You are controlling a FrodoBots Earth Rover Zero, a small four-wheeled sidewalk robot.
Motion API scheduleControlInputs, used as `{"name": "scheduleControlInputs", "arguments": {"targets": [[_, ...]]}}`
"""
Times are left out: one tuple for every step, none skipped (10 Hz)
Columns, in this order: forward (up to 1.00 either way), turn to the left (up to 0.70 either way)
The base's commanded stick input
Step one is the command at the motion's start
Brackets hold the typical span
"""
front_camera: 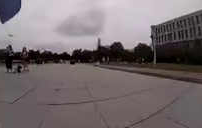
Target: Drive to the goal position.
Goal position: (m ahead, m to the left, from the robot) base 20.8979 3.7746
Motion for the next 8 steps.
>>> {"name": "scheduleControlInputs", "arguments": {"targets": [[0.6, 0.15], [0.6, 0.15], [0.6, 0.15], [0.6, 0.15], [0.6, 0.15], [0.6, 0.15], [0.6, 0.15], [0.6, 0.15]]}}
